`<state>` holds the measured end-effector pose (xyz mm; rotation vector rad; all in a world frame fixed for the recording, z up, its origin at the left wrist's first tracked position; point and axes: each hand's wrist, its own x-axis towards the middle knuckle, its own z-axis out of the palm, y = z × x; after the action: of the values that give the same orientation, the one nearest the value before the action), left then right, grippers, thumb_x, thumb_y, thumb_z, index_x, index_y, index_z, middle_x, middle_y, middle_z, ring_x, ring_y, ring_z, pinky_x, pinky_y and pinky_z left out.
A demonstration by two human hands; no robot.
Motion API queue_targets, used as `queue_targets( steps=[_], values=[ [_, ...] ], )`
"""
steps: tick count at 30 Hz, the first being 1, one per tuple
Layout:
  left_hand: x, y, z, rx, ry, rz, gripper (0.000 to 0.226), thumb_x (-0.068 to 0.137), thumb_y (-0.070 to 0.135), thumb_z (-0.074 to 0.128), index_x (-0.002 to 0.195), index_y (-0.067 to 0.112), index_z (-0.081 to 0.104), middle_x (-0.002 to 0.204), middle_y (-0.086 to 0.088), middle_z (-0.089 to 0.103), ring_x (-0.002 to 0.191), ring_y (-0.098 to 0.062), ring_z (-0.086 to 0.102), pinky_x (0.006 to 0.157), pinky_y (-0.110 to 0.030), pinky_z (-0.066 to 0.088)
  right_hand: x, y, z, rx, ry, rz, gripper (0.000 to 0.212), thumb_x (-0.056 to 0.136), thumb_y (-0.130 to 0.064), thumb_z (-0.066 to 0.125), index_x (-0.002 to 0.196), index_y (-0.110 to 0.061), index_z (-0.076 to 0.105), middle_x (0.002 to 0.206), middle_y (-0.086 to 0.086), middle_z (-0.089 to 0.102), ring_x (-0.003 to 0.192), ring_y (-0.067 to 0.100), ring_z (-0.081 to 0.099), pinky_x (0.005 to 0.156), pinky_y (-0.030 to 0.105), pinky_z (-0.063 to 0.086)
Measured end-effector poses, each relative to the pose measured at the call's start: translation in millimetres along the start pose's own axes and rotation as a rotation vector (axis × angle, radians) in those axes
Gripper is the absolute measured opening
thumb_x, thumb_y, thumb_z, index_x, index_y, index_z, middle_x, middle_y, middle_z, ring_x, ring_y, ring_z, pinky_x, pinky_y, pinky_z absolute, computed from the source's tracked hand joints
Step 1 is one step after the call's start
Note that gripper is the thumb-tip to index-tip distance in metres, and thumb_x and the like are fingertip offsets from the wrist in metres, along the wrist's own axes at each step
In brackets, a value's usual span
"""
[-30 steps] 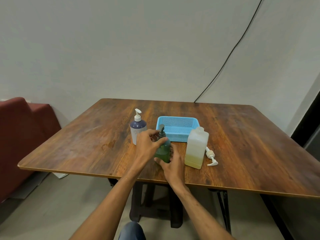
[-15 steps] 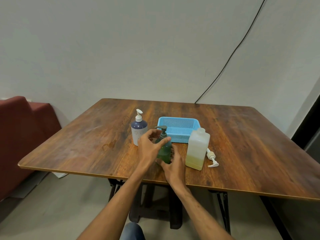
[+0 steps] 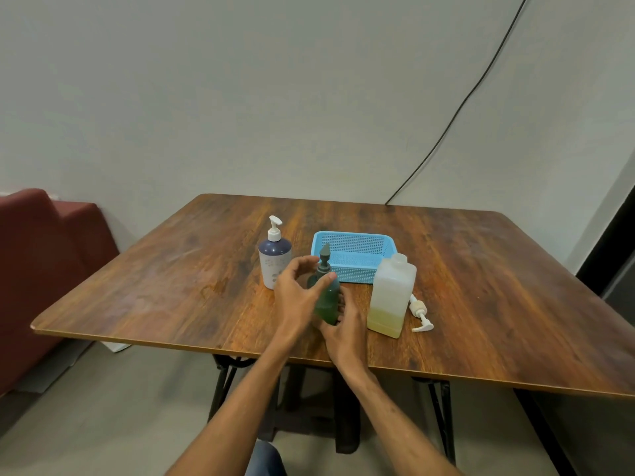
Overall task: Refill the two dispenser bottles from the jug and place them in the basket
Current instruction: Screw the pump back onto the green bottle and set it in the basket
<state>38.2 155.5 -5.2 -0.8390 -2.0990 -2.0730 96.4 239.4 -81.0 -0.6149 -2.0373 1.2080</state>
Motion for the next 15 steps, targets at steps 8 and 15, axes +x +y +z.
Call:
queue_targets(
  steps=[8, 15],
  values=[
    [11, 2, -8, 0.048, -0.195, 0.007, 0.031, 0.093, 0.013, 0.067, 0.124, 0.011, 0.068, 0.118, 0.005, 0.071, 0.11, -0.004, 0.066, 0.097, -0.033, 0.055, 0, 1, 1, 0.012, -0.012, -0.004, 0.079, 0.077, -0.031, 0.087, 0.14, -0.045, 0.041, 0.138, -0.014, 0.057, 0.128, 0.008, 0.055, 0.1, 0.042, 0.055],
    [2, 6, -11, -0.081, -0.175, -0.008, 0.043, 0.095, 0.01, 0.062, 0.137, 0.014, 0.054, 0.132, 0.005, 0.062, 0.119, 0.002, 0.059, 0.095, -0.02, 0.052, 2, 3, 2, 0.014, -0.014, 0.008, 0.081, 0.074, -0.035, 0.088, 0.139, -0.047, 0.041, 0.134, -0.016, 0.059, 0.124, 0.009, 0.058, 0.097, 0.042, 0.057]
  ],
)
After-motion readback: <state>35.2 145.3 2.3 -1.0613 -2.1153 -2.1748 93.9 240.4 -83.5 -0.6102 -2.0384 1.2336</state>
